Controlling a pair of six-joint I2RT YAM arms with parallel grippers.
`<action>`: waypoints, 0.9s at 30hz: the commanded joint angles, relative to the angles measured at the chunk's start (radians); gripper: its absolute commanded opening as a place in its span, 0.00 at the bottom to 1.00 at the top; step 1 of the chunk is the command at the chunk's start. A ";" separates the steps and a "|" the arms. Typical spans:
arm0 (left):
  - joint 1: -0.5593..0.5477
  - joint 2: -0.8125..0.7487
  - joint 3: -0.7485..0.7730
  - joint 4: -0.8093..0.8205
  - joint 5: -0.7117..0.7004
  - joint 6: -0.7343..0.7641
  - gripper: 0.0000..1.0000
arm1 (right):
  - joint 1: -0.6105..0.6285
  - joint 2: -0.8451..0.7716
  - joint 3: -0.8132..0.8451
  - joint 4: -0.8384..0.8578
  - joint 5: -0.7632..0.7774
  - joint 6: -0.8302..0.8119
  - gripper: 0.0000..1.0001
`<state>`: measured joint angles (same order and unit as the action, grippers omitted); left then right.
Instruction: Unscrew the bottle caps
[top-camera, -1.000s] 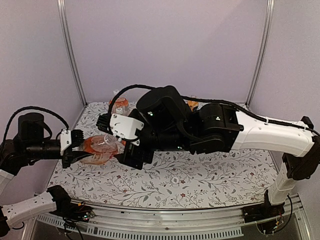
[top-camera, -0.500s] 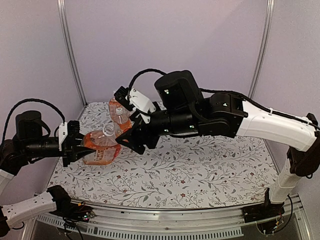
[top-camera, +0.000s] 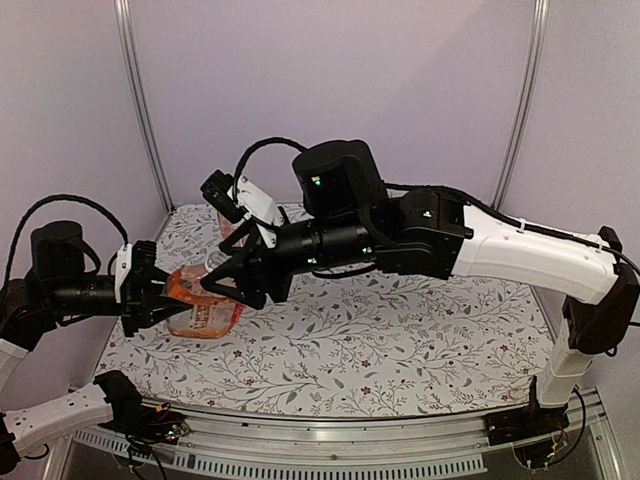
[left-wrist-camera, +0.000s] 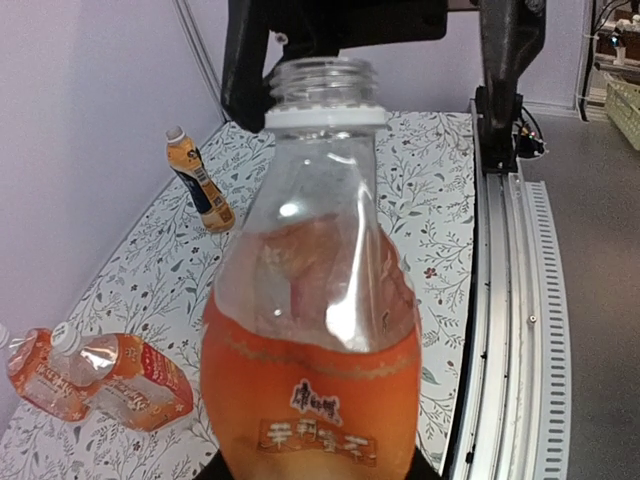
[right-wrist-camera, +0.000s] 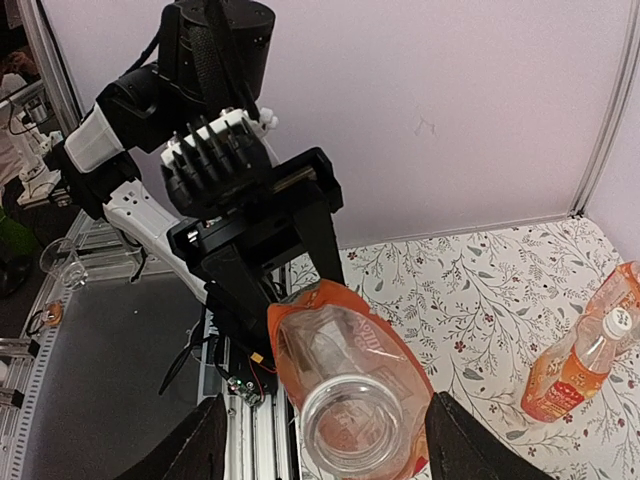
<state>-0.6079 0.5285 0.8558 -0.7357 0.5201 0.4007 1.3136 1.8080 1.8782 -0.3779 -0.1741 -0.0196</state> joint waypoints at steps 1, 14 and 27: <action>0.010 -0.005 0.022 0.021 0.054 -0.015 0.02 | 0.000 0.034 0.038 0.008 -0.026 0.000 0.67; 0.016 -0.005 0.031 -0.006 0.116 -0.021 0.17 | -0.004 0.035 0.029 0.006 -0.085 0.014 0.00; 0.130 -0.174 -0.198 0.214 -0.208 -0.288 1.00 | -0.140 -0.207 -0.216 -0.308 0.618 0.254 0.00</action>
<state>-0.5388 0.4099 0.7513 -0.6308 0.4465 0.2573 1.2514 1.7229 1.7435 -0.5182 0.0826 0.1070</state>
